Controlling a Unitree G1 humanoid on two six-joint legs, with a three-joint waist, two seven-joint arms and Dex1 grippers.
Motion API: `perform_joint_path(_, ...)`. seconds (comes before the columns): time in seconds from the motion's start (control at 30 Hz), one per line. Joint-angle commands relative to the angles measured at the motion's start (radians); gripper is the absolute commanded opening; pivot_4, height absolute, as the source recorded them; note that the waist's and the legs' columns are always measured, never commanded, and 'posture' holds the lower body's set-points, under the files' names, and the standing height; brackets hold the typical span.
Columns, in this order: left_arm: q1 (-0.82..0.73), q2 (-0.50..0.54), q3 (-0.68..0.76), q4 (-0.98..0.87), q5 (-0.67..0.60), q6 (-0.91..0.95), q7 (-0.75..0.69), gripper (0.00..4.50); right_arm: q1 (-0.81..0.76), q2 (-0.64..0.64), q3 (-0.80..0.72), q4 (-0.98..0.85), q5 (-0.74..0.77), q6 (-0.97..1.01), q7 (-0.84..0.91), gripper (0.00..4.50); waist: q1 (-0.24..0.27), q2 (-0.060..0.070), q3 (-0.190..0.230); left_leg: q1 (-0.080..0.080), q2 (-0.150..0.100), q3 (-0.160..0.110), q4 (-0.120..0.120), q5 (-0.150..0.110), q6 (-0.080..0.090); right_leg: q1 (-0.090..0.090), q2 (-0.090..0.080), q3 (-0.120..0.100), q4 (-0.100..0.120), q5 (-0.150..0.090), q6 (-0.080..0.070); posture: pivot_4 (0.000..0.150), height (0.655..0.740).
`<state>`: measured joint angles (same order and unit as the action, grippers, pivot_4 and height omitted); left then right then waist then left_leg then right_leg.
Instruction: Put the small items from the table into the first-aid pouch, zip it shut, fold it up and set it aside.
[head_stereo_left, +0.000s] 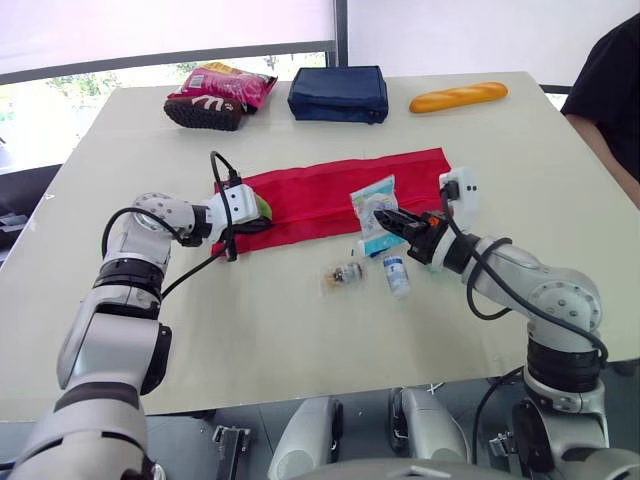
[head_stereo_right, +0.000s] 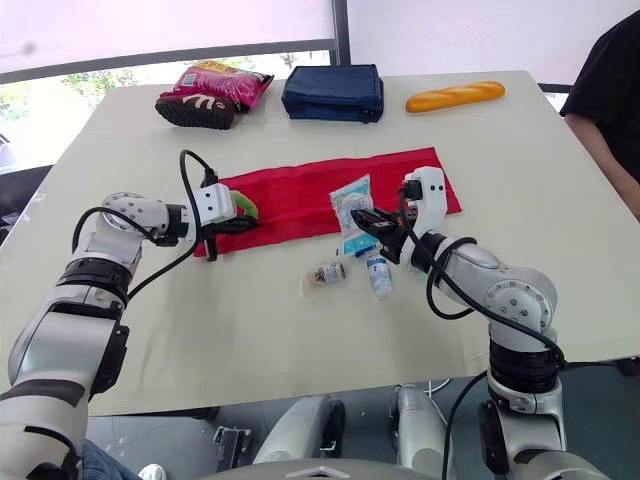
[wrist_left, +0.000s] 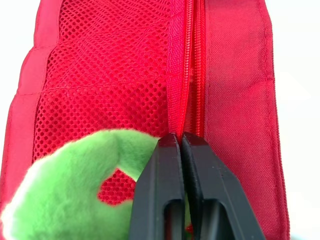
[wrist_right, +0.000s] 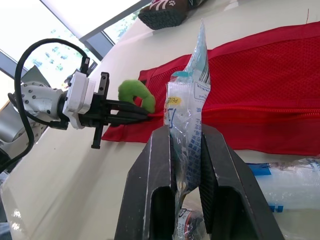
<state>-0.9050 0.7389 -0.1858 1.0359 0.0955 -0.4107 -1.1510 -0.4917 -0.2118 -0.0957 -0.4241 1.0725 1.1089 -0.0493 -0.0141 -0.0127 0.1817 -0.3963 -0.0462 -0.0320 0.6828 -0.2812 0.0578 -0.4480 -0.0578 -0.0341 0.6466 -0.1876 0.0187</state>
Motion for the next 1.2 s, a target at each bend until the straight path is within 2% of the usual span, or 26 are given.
perform_joint_path(0.03,-0.017,0.012,0.025,0.018,-0.002,-0.001,-0.001,0.05,-0.016,-0.002,0.001,-0.032,0.008,-0.016,0.014,0.09,0.0,0.0,0.0,0.0,0.0,0.0,0.0,0.0,0.0,0.0,0.0,0.0,0.0,0.0,0.0,0.15,0.7397)
perform_joint_path(0.2,-0.004,-0.026,0.084,-0.052,-0.101,0.1,-0.09,0.05,-0.022,0.005,0.009,-0.028,0.004,-0.017,0.017,0.09,0.0,0.0,0.0,0.0,0.0,0.0,0.0,0.0,0.0,0.0,0.001,0.0,0.0,0.0,0.0,0.15,0.7397)
perform_joint_path(0.33,0.034,-0.054,0.117,-0.227,-0.195,0.276,-0.167,0.05,-0.015,0.018,0.019,-0.029,0.018,-0.006,0.013,0.09,0.0,0.0,0.0,-0.002,0.0,0.0,0.002,0.0,0.001,0.0,0.0,-0.001,0.0,0.0,0.0,0.15,0.7397)
perform_joint_path(0.5,0.119,-0.071,0.131,-0.477,-0.266,0.504,-0.162,0.05,0.0,0.025,0.03,-0.037,0.035,0.008,0.006,0.09,-0.003,0.0,0.0,-0.002,0.0,0.0,0.003,-0.001,0.001,0.0,0.0,0.001,0.0,0.001,0.001,0.15,0.7397)
perform_joint_path(0.67,0.195,-0.081,0.124,-0.667,-0.287,0.639,-0.112,0.05,0.014,0.069,0.038,-0.016,0.1,0.038,-0.035,0.09,-0.002,0.0,0.0,-0.001,0.001,0.0,0.003,-0.001,0.001,0.0,0.001,0.002,0.0,0.001,0.001,0.15,0.7397)
perform_joint_path(0.87,0.242,-0.09,0.136,-0.766,-0.309,0.692,-0.079,0.05,-0.01,0.158,0.058,0.113,0.13,0.105,-0.117,0.09,-0.002,-0.001,0.0,-0.001,0.001,0.0,0.003,0.0,0.001,0.0,0.001,0.002,0.0,0.001,0.001,0.15,0.7397)
perform_joint_path(1.2,0.306,-0.091,0.159,-0.865,-0.35,0.679,-0.046,0.05,-0.098,0.26,0.039,0.324,0.122,0.138,-0.123,0.09,-0.003,0.0,0.0,-0.001,0.0,0.0,0.003,0.001,-0.002,0.0,0.001,0.003,0.0,0.001,0.0,0.15,0.7397)
